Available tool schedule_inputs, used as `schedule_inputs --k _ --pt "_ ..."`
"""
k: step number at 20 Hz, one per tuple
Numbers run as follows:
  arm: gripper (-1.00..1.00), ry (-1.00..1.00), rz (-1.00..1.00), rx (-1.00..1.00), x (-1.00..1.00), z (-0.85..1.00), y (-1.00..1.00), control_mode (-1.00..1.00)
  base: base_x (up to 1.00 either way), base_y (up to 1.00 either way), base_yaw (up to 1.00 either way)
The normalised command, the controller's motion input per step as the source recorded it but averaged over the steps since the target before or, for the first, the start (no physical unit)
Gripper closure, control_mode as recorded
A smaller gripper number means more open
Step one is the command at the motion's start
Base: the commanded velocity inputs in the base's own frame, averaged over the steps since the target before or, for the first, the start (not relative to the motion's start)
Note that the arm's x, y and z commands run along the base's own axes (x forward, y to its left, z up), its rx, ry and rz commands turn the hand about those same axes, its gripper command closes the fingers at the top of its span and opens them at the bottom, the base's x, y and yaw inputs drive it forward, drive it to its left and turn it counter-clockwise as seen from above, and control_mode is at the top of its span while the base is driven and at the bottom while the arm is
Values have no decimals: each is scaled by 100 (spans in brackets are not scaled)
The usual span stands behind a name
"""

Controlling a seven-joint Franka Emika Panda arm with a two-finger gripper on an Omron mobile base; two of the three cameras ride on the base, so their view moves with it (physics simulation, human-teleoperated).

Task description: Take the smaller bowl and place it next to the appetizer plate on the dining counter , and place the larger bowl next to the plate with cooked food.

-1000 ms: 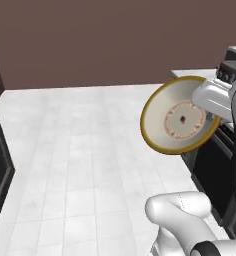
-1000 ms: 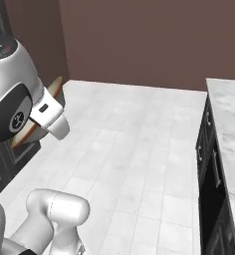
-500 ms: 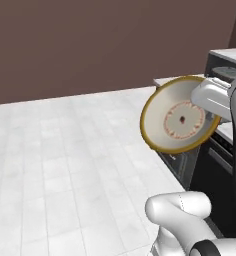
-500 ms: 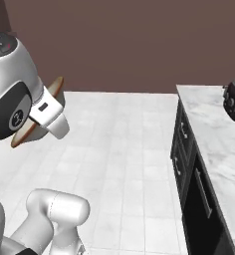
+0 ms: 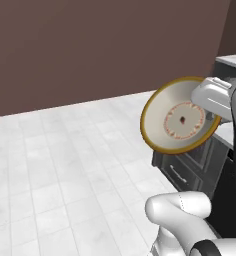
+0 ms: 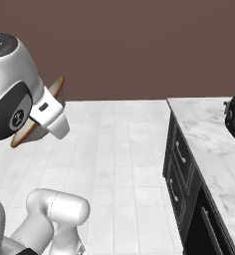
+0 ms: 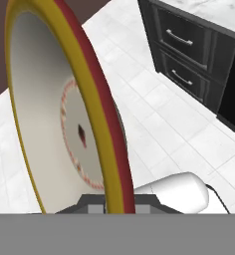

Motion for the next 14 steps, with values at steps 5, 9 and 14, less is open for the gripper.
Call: schedule_inputs --k 5,9,14 --pt "100 0 0 0 0 0 0 100 100 41 -16" --pt "100 0 0 0 0 0 0 100 100 32 -14" --pt "100 0 0 0 0 0 0 100 100 18 -15"
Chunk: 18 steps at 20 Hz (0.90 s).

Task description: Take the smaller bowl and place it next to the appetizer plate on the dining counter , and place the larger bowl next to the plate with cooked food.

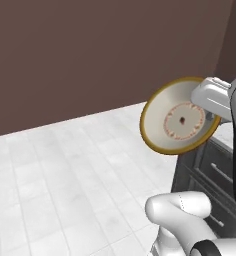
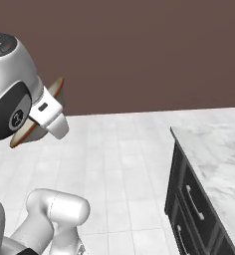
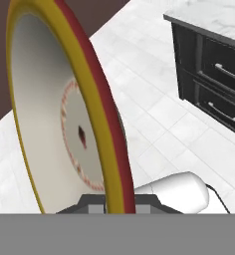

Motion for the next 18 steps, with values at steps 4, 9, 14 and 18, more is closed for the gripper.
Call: schedule_inputs --k 4,9,14,18 --pt "100 0 0 0 0 0 0 100 100 4 -19" --pt "100 0 0 0 0 0 0 100 100 4 -27" --pt "100 0 0 0 0 0 0 100 100 0 -36" --pt "100 0 0 0 0 0 0 100 100 4 -45"
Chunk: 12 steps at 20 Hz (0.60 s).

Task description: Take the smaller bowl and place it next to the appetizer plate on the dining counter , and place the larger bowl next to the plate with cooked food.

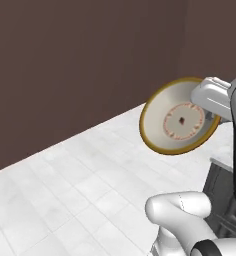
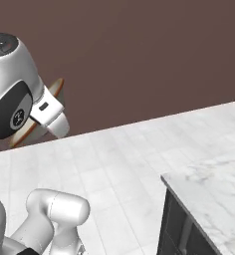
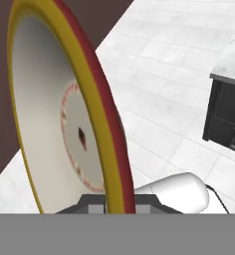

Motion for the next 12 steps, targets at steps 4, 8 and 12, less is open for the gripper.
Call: schedule_inputs --k 4,8,12 --pt "100 0 0 0 0 0 0 100 100 20 -45" --pt "100 0 0 0 0 0 0 100 100 32 -47" --pt "100 0 0 0 0 0 0 100 100 30 -53"
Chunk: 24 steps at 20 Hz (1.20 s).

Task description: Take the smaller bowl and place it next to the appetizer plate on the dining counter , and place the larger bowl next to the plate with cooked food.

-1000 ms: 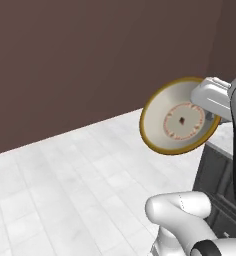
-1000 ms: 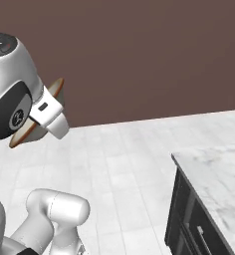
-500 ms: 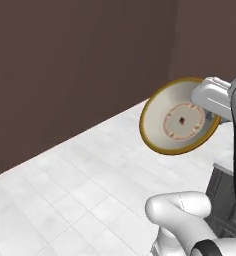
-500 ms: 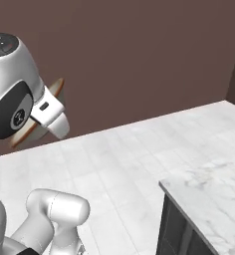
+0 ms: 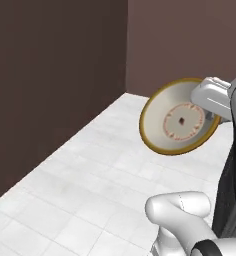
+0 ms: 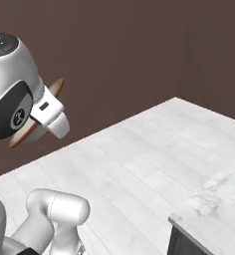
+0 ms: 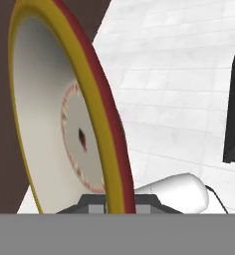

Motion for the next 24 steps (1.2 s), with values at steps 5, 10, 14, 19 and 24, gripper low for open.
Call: schedule_inputs --k 5,10,14,19,24 --pt "100 0 0 0 0 0 0 100 100 22 -51" --pt "100 0 0 0 0 0 0 100 100 25 -49" --pt "100 0 0 0 0 0 0 100 100 31 -44" --pt "100 0 0 0 0 0 0 100 100 35 -41" --pt "100 0 0 0 0 0 0 100 100 17 -41"
